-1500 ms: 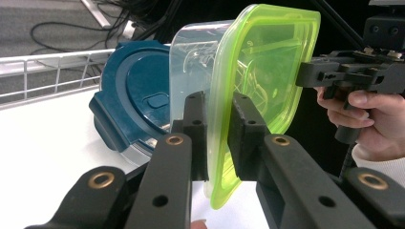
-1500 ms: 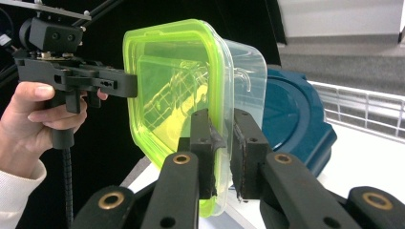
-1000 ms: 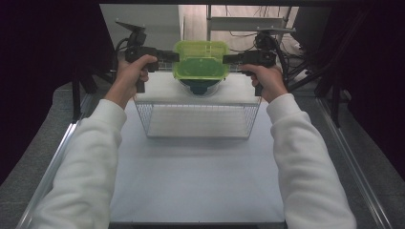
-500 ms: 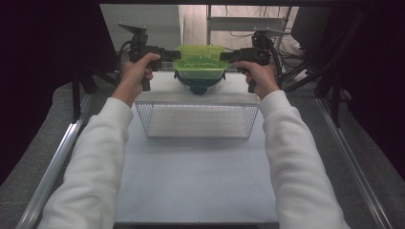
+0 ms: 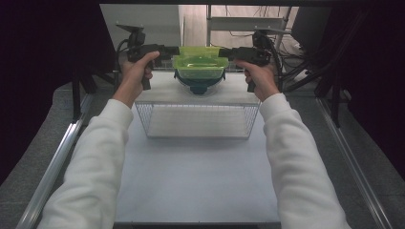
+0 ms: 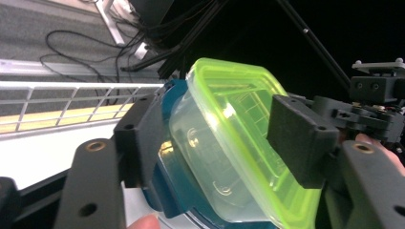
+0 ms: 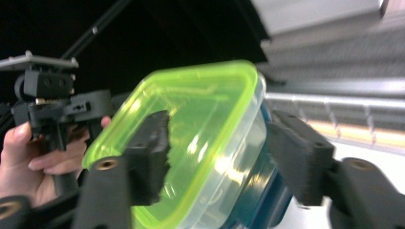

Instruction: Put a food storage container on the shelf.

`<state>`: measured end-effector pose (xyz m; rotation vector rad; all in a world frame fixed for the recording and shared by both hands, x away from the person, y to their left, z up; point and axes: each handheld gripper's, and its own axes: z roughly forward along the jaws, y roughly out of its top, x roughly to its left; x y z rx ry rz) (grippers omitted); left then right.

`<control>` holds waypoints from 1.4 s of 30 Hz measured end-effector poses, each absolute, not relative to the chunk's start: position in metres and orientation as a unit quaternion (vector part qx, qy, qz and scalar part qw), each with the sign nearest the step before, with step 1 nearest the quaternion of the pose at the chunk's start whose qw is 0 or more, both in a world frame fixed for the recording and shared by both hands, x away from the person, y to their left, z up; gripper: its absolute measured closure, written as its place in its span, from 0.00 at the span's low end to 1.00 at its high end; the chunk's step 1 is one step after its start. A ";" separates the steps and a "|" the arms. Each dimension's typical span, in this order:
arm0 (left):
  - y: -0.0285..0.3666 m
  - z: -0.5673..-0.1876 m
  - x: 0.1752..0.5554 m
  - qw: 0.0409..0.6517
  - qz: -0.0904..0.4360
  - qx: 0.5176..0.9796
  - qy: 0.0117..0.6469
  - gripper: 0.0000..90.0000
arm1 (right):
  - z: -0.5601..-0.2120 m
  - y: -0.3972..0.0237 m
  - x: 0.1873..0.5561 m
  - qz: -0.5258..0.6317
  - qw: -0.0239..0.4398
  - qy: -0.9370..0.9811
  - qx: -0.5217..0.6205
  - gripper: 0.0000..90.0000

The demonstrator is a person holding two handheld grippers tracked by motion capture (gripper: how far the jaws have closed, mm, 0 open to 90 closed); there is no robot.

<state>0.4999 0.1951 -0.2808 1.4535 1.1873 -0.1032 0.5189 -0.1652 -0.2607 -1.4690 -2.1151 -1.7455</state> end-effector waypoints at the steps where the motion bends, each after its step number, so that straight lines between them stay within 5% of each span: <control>1: 0.196 -0.279 0.498 0.589 -0.039 0.627 0.509 0.37 | -0.259 -0.167 0.517 -0.563 0.010 -0.680 -0.470 0.37; 16: 0.215 -0.279 0.432 0.593 0.019 0.660 0.460 0.30 | -0.252 -0.190 0.464 -0.553 -0.065 -0.726 -0.403 0.30; 42: 0.207 -0.349 0.306 0.578 0.065 0.719 0.381 0.29 | -0.322 -0.229 0.355 -0.521 -0.119 -0.772 -0.343 0.31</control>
